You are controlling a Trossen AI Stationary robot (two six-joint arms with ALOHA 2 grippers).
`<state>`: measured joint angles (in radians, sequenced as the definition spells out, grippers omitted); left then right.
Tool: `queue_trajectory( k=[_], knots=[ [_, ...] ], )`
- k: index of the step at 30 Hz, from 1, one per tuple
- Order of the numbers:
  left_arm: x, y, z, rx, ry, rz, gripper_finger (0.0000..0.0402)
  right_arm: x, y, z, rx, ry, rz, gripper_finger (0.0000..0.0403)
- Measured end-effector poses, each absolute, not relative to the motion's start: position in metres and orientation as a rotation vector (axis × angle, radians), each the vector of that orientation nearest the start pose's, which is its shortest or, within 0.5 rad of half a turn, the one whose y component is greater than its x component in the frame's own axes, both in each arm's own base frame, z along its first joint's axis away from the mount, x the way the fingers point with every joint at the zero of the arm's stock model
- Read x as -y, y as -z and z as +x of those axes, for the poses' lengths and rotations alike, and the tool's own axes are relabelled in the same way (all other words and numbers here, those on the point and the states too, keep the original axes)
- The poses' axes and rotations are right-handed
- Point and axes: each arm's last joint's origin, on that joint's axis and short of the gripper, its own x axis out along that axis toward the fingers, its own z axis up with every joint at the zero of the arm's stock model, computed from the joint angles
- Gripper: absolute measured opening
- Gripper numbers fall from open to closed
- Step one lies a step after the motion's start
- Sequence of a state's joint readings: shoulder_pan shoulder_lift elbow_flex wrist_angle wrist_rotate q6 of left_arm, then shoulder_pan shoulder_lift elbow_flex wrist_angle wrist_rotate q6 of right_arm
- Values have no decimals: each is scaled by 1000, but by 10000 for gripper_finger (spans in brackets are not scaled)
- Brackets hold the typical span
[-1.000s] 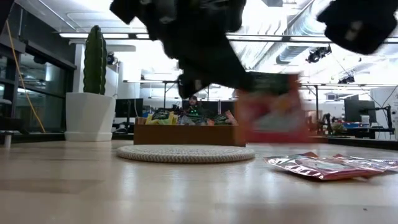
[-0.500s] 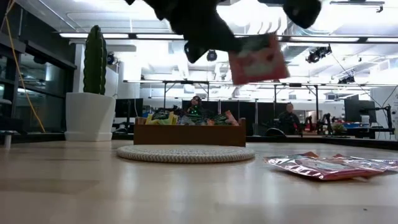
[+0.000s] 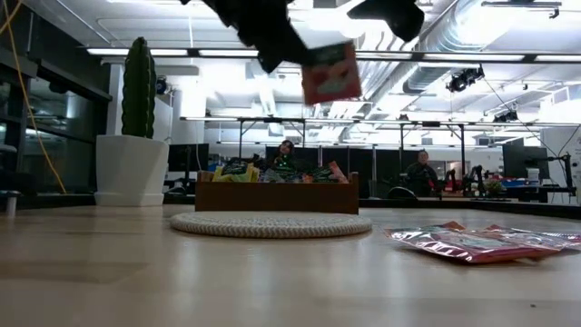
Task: Pick & Place Tea
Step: Put the orange tea bag into the right section of the wooden organizer
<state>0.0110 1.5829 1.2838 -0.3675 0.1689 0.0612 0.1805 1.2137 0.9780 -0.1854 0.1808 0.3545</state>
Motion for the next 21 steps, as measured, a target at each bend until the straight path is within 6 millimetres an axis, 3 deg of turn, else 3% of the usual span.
queue_trajectory(
  k=[11,21],
  knots=[
    [-21,-298,347,-630,173,36,0,-14,-348,261,-512,174,206,207],
    [-34,-300,347,-613,161,67,0,-7,-324,288,-611,155,225,206]
  ],
)
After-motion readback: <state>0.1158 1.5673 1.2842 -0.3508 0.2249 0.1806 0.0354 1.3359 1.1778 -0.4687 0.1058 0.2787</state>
